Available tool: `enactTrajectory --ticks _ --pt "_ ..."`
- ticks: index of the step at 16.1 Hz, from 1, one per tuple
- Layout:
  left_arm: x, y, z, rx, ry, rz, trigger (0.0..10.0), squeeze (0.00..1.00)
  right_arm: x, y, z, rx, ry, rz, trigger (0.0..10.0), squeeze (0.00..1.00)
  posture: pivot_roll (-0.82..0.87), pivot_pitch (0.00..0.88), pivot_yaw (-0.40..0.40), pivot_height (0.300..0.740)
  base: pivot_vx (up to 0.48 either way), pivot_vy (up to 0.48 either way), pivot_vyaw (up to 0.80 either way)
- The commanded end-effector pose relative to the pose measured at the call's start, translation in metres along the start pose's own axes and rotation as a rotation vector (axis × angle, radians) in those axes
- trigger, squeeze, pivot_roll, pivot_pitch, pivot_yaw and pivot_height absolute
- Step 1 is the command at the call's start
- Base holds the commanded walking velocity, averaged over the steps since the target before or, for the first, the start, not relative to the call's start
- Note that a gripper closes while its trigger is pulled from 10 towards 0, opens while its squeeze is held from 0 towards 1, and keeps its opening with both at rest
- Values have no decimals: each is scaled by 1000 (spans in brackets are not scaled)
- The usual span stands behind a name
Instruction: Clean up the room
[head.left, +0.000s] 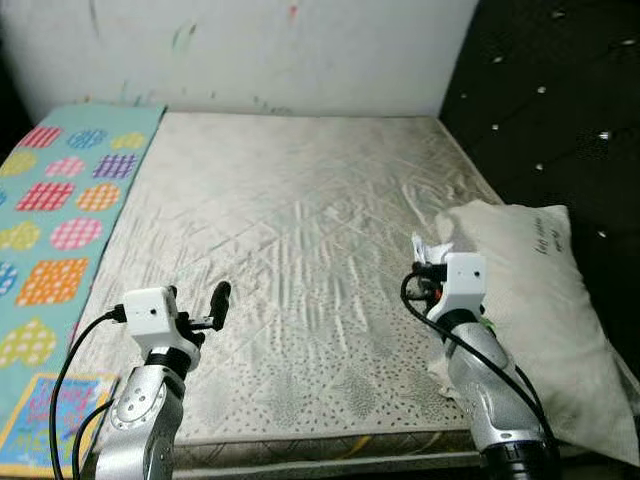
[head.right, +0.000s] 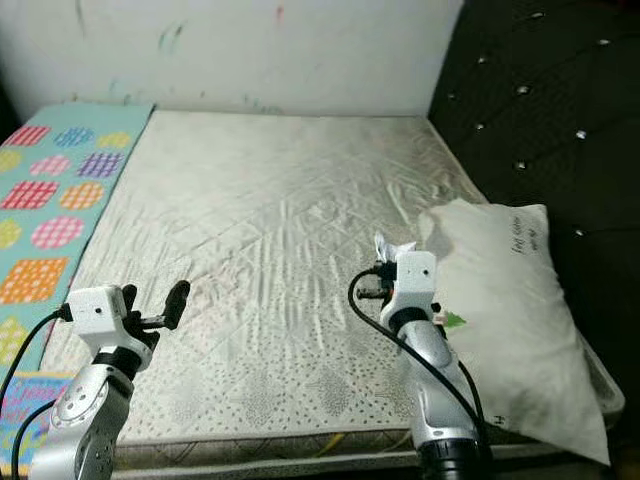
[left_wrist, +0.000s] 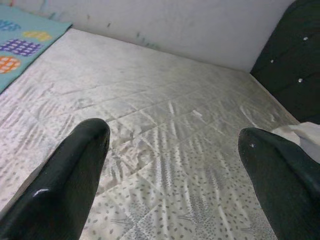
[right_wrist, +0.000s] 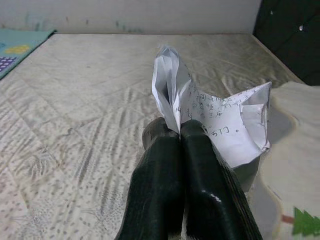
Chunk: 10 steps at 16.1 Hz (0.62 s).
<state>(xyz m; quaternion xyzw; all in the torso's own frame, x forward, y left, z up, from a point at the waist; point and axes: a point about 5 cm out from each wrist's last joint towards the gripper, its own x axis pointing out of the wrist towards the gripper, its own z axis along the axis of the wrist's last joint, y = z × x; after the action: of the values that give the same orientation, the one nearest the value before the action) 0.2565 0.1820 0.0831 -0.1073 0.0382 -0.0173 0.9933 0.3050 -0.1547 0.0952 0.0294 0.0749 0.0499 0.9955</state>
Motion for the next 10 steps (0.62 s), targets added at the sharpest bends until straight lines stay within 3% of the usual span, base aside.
enactTrajectory --ticks 1,10 --pt "1 -1 -1 15 6 -2 10000 0 0 0 2 -13 -3 4 10000 0 -92 0 -53 740 0 0 0" --pt "2 -2 -1 19 7 2 10000 0 0 1 1 -22 0 8 10000 0 -90 0 -55 740 0 0 0"
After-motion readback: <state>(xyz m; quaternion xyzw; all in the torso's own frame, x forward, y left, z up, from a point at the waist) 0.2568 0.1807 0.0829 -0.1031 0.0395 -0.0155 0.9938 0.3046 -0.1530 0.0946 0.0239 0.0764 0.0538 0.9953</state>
